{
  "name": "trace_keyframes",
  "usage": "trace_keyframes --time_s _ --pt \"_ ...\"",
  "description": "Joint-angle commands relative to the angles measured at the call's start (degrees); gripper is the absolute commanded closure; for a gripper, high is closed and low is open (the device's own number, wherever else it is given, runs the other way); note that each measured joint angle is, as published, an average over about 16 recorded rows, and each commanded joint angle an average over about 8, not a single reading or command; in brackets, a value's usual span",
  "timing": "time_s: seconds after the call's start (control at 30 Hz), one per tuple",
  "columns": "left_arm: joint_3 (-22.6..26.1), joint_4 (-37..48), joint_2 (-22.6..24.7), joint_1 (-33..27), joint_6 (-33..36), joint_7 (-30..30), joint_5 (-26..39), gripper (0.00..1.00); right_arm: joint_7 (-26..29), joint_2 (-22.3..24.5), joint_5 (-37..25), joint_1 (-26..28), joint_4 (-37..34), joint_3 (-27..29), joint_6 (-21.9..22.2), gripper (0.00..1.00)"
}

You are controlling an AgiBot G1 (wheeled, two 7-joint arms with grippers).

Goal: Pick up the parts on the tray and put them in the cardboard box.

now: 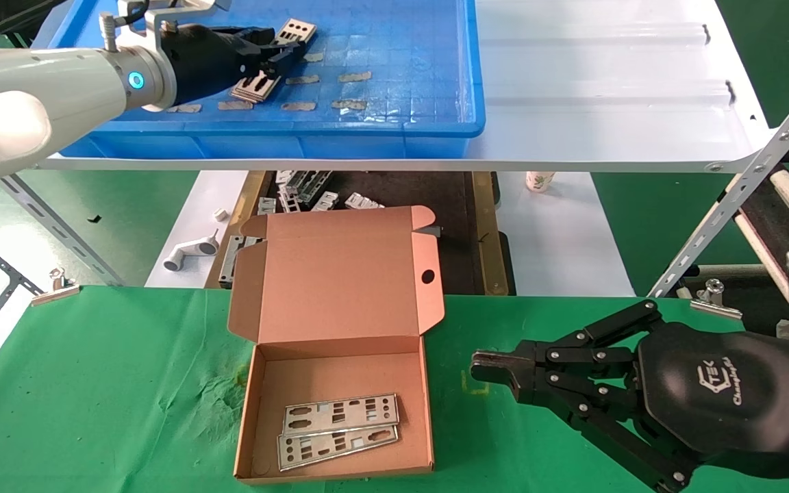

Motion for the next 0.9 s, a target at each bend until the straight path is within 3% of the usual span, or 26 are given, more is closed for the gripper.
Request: trace_keyframes --time_s 0.03,0.53,0.7,0.9 --pt "0.0 0.0 0.0 0.0 -0.2 0.0 0.1 1.00 0.0 0.0 0.0 0.0 0.0 0.0 0.0 1.00" --pt "-1.8 -4.4 -3.2 -1.2 5.5 1.8 -2.7 1.00 0.0 0.0 0.0 0.0 0.0 0.0 0.0 1.00" --pt "-2.2 -7.6 -6.4 -1.6 14.0 2.6 -3.6 1.00 0.0 0.0 0.0 0.0 0.0 0.0 0.0 1.00" --pt "-2.1 -13.5 -12.0 -1.3 28.9 3.0 -4.6 1.00 0.0 0.0 0.0 0.0 0.0 0.0 0.0 1.00"
